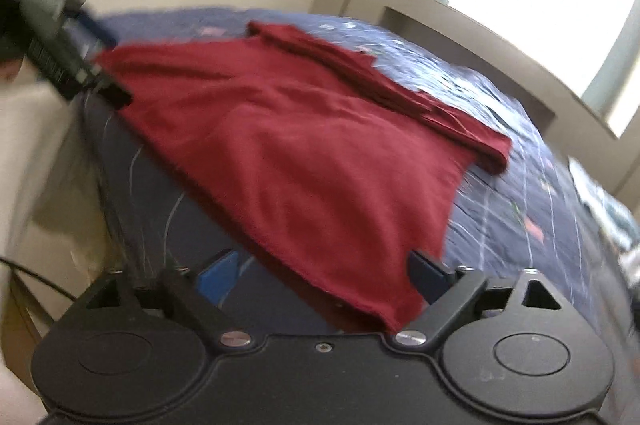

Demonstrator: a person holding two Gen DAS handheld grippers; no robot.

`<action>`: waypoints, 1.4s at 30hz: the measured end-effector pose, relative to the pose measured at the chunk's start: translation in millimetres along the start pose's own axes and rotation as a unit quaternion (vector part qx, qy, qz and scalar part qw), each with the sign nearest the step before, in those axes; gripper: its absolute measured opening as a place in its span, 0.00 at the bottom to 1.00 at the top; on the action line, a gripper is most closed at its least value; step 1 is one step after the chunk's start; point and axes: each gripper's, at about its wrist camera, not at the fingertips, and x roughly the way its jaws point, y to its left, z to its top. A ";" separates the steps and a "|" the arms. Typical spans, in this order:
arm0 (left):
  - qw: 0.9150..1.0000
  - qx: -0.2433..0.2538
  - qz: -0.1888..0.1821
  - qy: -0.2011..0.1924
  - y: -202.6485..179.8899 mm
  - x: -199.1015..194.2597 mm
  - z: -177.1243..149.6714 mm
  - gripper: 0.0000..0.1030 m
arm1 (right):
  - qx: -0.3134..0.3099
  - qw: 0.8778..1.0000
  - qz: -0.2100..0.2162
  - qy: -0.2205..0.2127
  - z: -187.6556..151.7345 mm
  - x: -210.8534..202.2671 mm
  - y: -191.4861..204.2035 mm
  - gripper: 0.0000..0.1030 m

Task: Fold small clothes
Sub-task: 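Grasp the red shirt hem with the left tool while the right tool holds its edge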

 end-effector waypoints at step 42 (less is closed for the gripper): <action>0.974 0.178 0.139 -0.007 -19.9 15.5 -14.5 0.14 | -0.022 0.999 -0.009 -0.038 11.3 8.9 6.2 0.19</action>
